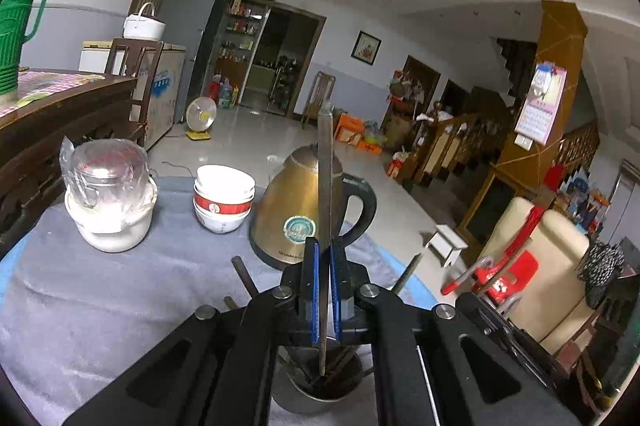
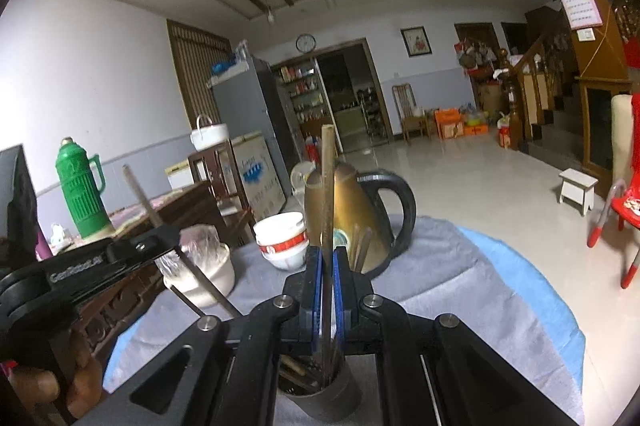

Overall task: Organize utensils
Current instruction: 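Lower the chopsticks into the grey cup and open both tools, then move both tools back over the last chopsticks on the cloth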

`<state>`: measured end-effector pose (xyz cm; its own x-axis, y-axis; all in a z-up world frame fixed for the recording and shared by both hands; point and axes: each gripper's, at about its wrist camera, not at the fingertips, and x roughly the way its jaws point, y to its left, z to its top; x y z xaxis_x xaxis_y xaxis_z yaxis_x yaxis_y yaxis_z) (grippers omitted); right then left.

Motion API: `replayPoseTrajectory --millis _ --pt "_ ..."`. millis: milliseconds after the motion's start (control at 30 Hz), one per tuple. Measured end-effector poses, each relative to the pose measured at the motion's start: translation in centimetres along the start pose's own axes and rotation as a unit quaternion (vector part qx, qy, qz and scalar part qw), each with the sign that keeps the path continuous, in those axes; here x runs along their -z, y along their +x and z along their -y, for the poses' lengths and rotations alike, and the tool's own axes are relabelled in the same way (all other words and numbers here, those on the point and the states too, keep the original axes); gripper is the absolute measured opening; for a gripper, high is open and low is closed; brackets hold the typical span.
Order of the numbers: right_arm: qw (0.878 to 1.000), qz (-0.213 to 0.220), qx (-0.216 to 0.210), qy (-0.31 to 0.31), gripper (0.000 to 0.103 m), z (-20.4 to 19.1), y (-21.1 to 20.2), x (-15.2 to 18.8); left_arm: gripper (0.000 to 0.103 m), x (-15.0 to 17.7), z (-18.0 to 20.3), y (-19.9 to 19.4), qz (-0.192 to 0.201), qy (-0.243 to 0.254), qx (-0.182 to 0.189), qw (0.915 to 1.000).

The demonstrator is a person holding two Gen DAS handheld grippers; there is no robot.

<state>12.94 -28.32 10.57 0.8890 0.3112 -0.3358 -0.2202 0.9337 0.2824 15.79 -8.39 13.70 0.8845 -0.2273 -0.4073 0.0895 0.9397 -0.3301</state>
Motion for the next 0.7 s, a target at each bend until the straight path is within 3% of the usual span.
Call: replayPoseTrajectory --millis 367,500,533,600,633,667,700 --pt "0.999 -0.037 0.005 -0.009 0.006 -0.1 2.4 0.8 0.006 1.6 0.3 4.2 -0.054 0.014 -0.020 0.9983" --pt "0.998 -0.065 0.009 -0.013 0.007 -0.4 3.6 1.3 0.007 1.8 0.3 5.3 -0.095 0.016 -0.027 0.9950" --pt "0.997 -0.074 0.011 -0.013 0.007 -0.4 3.9 1.4 0.013 1.6 0.1 5.2 -0.103 0.012 -0.031 0.9941" --pt "0.996 -0.082 0.020 -0.019 0.009 -0.5 3.8 1.4 0.037 0.9 -0.3 4.1 -0.108 -0.004 -0.025 0.9939" --pt "0.996 -0.082 0.026 -0.021 0.011 -0.6 3.7 1.4 0.053 0.3 -0.6 2.8 -0.093 -0.015 -0.021 0.9953" --pt "0.996 -0.077 0.033 -0.023 0.022 -0.6 3.2 1.2 0.060 -0.1 -0.8 1.8 -0.078 -0.020 -0.021 0.9965" --pt "0.996 -0.072 0.035 -0.023 0.045 -0.6 2.8 1.0 0.061 -0.8 -0.9 0.0 -0.052 -0.022 -0.024 0.9981"
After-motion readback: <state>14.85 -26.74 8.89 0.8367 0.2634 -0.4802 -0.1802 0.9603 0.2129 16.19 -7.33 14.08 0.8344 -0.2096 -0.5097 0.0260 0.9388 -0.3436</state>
